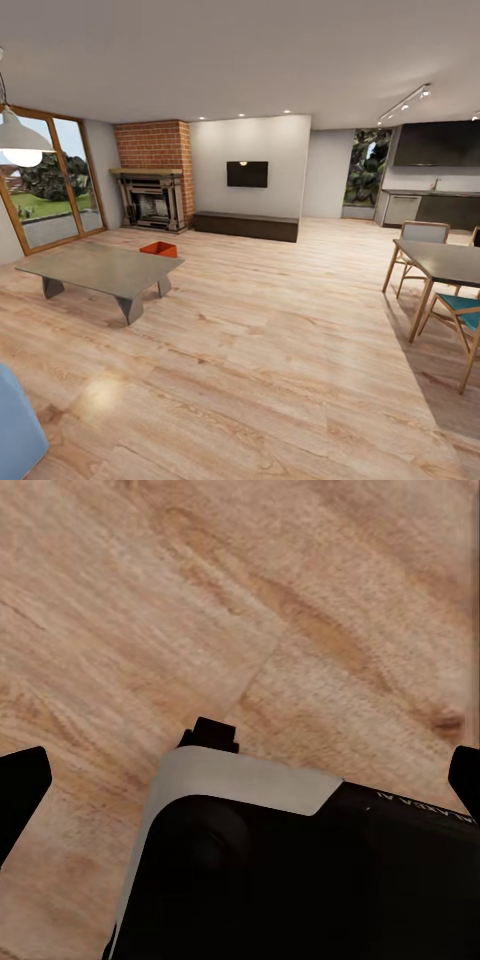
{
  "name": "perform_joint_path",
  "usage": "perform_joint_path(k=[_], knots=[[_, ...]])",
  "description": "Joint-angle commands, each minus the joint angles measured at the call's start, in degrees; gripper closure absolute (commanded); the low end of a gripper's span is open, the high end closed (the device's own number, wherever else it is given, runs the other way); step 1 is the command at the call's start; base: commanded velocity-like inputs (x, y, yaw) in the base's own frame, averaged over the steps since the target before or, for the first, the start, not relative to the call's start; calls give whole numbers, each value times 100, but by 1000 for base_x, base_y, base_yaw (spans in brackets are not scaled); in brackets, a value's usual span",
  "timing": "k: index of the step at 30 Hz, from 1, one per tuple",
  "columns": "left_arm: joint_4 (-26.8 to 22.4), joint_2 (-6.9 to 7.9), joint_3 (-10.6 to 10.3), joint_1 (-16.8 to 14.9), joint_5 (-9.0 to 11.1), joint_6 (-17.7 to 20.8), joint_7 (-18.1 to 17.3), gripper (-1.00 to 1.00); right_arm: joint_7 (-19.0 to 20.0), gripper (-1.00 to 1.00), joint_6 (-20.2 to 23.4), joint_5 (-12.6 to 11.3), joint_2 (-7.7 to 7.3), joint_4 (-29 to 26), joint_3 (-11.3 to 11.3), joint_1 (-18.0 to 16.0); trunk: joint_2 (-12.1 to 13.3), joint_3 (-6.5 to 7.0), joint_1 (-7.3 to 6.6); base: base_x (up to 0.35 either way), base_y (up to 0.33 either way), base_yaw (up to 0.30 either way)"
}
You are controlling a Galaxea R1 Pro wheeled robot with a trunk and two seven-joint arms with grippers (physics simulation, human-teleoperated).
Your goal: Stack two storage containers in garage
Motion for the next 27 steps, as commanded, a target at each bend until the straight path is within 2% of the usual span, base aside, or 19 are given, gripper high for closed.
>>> perform_joint_path(k=[1, 27], knots=[[0, 0, -49, -3, 44, -12, 13, -100, -15, -100, -28, -40, 3, 14, 46, -7, -4, -7, 4, 325, 0, 0], [1, 4, -49, -3, 51, -15, 16, -100, -15, -100, -28, -40, 3, 14, 41, -7, -4, -7, 4, 325, 0, 0]])
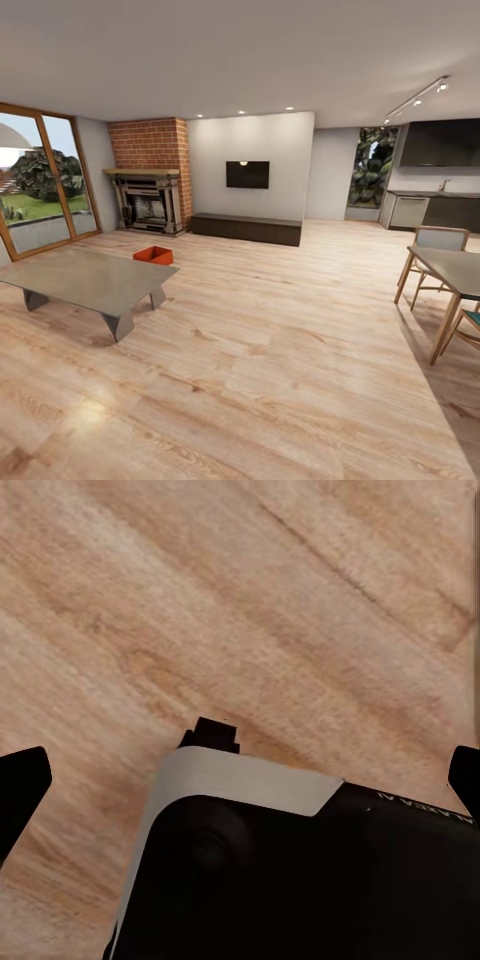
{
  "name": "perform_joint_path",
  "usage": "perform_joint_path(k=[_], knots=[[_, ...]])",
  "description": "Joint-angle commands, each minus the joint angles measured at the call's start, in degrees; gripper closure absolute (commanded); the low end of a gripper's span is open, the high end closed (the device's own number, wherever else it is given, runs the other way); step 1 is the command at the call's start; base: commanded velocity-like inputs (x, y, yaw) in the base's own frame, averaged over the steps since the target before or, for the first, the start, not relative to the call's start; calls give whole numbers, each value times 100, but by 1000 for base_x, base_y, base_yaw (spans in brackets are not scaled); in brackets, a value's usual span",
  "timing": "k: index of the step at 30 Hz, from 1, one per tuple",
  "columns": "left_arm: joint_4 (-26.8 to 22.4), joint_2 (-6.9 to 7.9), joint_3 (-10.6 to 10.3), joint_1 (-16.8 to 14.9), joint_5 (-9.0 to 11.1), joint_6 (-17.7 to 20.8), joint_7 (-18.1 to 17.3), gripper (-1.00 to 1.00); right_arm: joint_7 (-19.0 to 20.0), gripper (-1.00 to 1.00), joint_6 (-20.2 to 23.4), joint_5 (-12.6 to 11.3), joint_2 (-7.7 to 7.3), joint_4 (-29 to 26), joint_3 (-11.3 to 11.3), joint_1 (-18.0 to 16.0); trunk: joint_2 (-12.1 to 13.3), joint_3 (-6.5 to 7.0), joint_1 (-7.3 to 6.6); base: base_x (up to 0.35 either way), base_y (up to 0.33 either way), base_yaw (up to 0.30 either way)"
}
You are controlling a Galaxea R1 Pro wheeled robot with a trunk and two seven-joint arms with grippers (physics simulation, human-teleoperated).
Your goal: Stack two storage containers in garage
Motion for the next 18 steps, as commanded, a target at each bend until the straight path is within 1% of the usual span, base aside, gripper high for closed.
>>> perform_joint_path(k=[1, 18], knots=[[1, 0, -49, -3, 43, -11, 13, -100, -17, -100, -28, -40, 3, 14, 47, -7, -4, -7, 4, 325, 0, 0], [0, 10, -49, -3, 44, 20, 8, -100, -17, -100, -28, -40, 3, 14, 47, -7, -4, -7, 4, 325, 0, 0]])
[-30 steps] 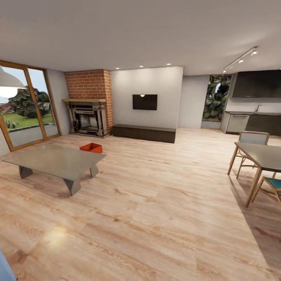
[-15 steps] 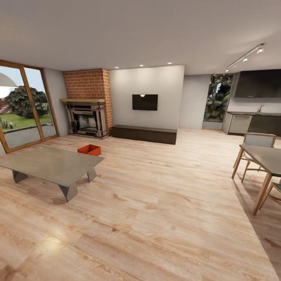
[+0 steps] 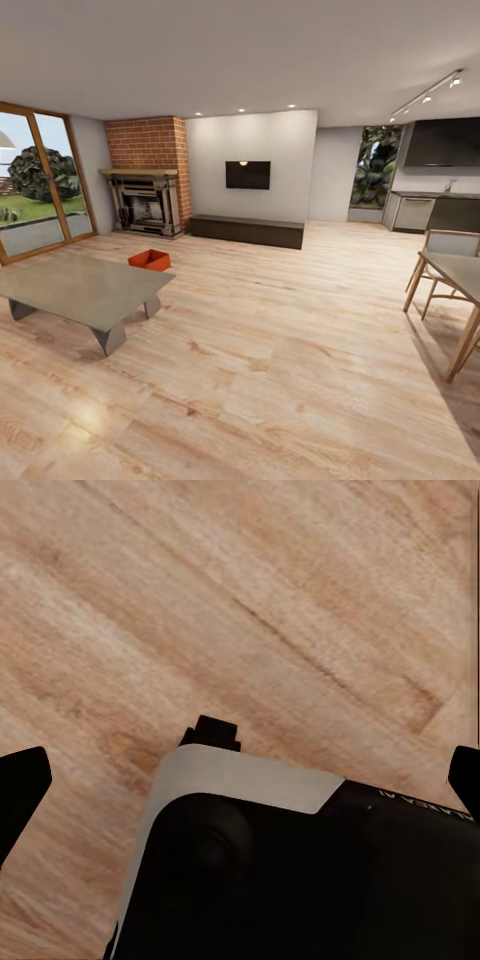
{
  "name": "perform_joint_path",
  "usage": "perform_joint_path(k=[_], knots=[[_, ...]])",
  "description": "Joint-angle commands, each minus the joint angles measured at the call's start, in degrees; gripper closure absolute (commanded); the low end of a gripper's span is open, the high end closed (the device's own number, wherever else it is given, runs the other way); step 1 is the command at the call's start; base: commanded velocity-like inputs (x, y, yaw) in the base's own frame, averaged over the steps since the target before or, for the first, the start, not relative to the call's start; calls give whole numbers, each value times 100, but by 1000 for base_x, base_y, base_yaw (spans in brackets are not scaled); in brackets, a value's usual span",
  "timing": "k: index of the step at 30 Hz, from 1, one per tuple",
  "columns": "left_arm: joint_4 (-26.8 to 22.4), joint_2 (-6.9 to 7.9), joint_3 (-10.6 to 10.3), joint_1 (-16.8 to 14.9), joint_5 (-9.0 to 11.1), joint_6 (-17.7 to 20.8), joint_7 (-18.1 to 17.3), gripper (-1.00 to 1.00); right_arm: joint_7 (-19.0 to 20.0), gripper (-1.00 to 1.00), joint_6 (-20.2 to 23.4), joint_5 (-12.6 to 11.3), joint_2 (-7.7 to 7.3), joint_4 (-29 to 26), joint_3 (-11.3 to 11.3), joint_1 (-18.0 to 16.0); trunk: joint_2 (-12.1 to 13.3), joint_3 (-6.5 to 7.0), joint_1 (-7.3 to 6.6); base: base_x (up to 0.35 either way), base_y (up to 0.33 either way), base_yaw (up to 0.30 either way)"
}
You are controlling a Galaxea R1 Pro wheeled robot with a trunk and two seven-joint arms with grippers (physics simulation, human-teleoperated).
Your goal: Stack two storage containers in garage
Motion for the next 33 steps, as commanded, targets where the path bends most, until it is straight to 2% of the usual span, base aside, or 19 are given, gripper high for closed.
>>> perform_joint_path(k=[1, 33], knots=[[2, -3, -49, -3, 44, -20, 15, -100, -17, -100, -28, -40, 3, 14, 47, -7, -4, -7, 4, 325, 0, 0], [1, -15, -49, -3, 44, -33, 14, -100, -9, -100, -28, -110, 10, 14, -8, -7, -4, -7, 4, 325, 0, 0]])
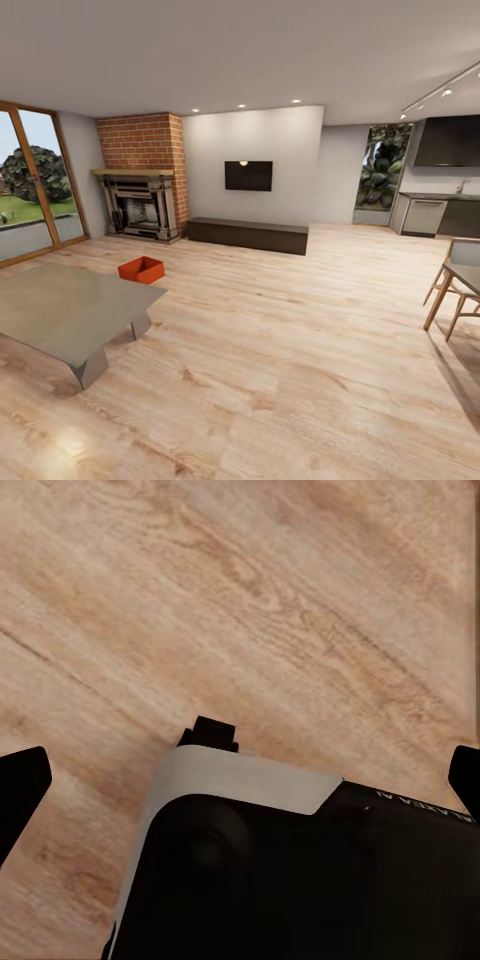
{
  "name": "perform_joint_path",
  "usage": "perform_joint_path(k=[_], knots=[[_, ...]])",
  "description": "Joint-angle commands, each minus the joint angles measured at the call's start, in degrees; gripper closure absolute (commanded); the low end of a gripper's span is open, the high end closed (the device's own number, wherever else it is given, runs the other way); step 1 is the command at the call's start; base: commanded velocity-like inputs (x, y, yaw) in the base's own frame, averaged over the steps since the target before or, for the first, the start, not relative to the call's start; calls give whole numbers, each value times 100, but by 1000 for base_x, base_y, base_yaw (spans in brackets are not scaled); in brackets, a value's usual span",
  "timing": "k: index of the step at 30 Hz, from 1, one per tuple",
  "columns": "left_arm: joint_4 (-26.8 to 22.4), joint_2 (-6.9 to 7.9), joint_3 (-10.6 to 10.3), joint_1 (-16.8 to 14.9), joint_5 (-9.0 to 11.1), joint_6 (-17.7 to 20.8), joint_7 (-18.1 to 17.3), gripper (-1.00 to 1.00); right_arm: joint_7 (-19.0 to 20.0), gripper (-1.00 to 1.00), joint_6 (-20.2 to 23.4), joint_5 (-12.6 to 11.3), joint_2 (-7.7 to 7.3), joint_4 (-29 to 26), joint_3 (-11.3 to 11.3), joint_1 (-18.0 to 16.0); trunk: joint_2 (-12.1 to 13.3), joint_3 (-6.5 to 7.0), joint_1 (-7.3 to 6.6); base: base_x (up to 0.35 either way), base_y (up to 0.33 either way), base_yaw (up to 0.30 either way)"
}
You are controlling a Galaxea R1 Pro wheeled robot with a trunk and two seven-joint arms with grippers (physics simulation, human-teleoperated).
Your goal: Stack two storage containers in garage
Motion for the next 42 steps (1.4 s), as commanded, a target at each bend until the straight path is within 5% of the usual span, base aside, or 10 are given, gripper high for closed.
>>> perform_joint_path(k=[1, 42], knots=[[0, -1, -49, -3, 44, -12, 14, -100, -14, -100, -29, -48, 3, 14, 48, -7, -4, -7, 4, 325, 0, 0], [0, 5, -51, -3, 38, -4, 13, -100, -14, -100, -29, -13, -4, 14, 63, -7, -4, -7, 4, 325, 0, 0]])
